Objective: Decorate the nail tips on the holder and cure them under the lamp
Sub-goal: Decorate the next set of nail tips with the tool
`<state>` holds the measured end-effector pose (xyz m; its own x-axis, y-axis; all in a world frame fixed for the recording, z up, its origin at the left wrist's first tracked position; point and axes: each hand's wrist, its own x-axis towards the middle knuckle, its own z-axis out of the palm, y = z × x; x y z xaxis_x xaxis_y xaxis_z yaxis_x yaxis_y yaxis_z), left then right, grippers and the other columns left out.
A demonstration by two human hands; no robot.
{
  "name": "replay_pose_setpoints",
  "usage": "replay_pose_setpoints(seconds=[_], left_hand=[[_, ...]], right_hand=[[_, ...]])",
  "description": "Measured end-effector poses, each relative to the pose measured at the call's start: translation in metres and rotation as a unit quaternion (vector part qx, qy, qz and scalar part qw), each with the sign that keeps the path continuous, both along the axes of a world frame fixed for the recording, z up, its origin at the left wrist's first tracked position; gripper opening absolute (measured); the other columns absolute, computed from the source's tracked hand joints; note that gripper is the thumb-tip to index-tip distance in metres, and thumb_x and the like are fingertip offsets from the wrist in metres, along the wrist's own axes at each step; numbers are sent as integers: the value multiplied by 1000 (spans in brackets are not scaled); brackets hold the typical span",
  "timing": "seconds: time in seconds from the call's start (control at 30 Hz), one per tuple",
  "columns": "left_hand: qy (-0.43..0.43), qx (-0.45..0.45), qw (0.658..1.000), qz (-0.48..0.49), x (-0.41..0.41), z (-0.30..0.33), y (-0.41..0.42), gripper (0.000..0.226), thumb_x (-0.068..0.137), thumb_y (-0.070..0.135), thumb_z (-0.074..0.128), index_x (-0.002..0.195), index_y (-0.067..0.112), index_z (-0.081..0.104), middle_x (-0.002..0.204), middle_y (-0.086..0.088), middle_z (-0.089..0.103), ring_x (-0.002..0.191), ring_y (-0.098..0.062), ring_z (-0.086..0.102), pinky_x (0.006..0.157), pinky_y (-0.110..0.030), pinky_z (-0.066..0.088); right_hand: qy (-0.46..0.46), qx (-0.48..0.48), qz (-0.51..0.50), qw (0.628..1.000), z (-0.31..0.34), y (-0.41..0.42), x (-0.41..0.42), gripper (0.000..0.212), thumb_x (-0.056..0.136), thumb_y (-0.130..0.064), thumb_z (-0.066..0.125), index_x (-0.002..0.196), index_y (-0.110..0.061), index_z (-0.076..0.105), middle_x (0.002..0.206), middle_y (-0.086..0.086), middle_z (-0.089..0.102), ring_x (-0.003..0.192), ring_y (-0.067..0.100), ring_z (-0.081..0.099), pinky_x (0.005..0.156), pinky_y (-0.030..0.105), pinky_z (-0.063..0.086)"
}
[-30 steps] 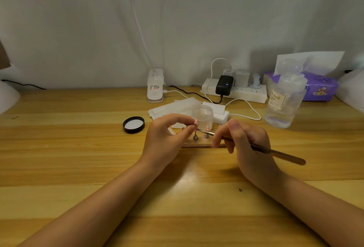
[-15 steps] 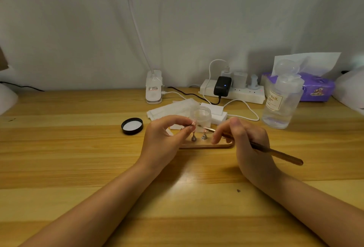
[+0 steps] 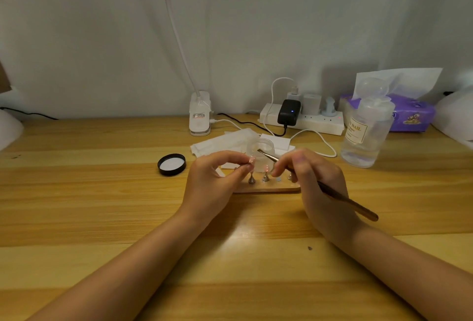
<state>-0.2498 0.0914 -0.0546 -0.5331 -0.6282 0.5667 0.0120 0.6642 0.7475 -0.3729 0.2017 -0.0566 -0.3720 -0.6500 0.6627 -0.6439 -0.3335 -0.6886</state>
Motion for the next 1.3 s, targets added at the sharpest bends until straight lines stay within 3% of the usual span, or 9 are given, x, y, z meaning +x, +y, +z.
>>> replay_pose_setpoints(seconds=[0.17,0.3,0.5,0.7,0.87,1.1,1.3], left_hand=[[3,-4,1000,0,1,0,0,21,75,9,72,83,27,68,80,20,65,84,7,60,76,-4,40],[-1,-4,1000,-1,1,0,0,17,75,9,71,86,21,69,82,16,66,86,3,61,77,-4,40],[1,-27,1000,2,1,1,1,20,74,8,72,85,25,68,81,21,63,84,11,57,74,-1,37],[-6,-35,999,9,0,-1,-1,17,75,10,73,84,23,69,80,19,64,84,7,58,76,-3,37],[-10,-25,1000,6,1,0,-1,17,75,11,72,84,25,69,81,20,64,85,4,59,77,-5,38],[-16,-34,999,6,1,0,-1,13,75,9,72,85,16,71,80,13,66,83,2,58,75,-3,36],[-11,-31,999,8,1,0,0,14,74,9,73,84,20,70,80,18,64,83,6,58,75,-3,37]], right_hand=[[27,8,35,999,-2,1,2,43,91,-31,32,71,-10,63,69,-2,63,68,2,56,61,12,41],[40,-23,40,998,-3,2,3,40,92,-25,33,67,-13,62,66,-4,61,67,1,56,61,12,42],[4,6,2,1000,0,0,0,36,88,-38,30,71,-24,58,69,-8,61,70,-2,55,62,8,38],[49,-15,38,998,-2,2,3,42,91,-28,33,65,-11,62,66,-3,61,66,7,58,62,29,47],[20,-10,-3,1000,1,1,1,35,89,-33,30,71,-23,57,67,-9,59,68,-2,54,61,9,38],[98,-19,39,994,-3,1,2,39,91,-24,36,67,-10,64,69,-11,57,67,1,55,62,16,42],[25,-12,-3,1000,0,0,-1,37,90,-34,30,71,-19,59,68,-8,60,68,-1,54,60,10,38]])
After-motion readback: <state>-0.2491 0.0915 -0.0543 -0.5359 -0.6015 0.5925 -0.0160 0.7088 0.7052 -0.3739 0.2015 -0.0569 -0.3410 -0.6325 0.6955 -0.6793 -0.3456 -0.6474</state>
